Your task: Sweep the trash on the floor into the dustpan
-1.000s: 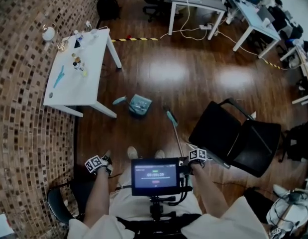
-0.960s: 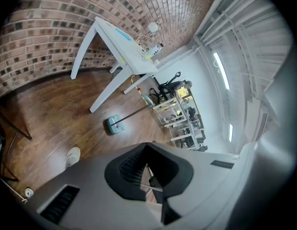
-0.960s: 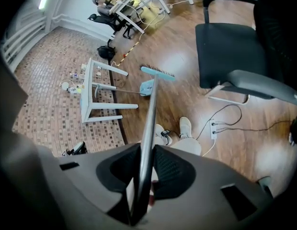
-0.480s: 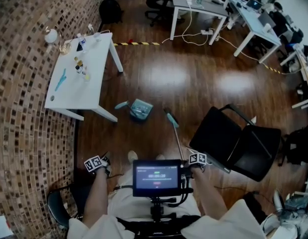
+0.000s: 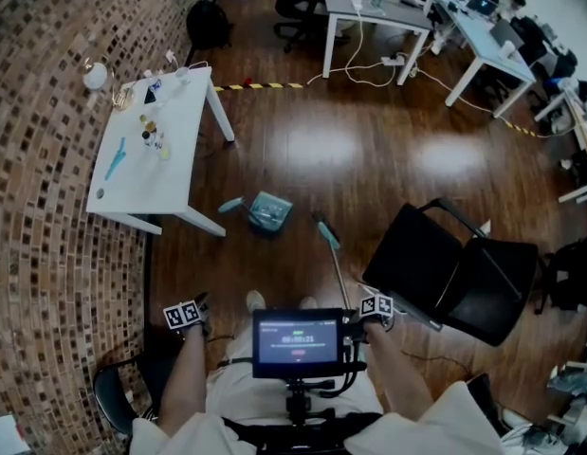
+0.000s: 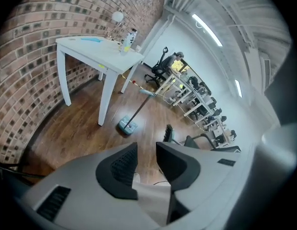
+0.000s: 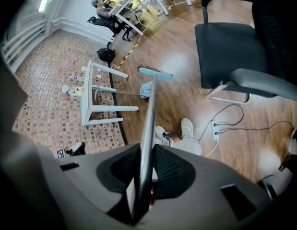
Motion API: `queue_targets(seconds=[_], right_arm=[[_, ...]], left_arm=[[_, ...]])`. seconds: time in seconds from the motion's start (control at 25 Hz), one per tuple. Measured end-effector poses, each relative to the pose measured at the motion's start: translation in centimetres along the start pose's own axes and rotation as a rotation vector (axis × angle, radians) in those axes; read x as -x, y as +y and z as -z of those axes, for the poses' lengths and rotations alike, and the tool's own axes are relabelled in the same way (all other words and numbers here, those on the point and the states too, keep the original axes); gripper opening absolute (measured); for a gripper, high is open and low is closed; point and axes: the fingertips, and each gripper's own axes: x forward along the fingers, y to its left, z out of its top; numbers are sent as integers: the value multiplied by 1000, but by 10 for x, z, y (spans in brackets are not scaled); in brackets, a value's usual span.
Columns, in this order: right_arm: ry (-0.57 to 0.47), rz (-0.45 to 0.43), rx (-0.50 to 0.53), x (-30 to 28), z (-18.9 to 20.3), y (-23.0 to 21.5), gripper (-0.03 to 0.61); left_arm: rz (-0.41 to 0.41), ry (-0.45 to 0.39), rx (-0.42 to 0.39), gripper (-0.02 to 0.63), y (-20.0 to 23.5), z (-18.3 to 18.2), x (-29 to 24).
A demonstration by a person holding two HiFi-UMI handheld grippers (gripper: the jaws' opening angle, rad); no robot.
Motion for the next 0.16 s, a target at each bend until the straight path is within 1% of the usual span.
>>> queue_targets(seconds=[0.16], right_arm=[[-7, 1, 26, 3, -4, -9, 101]], left_arm=[[-5, 9, -14, 123, -8, 5, 1]])
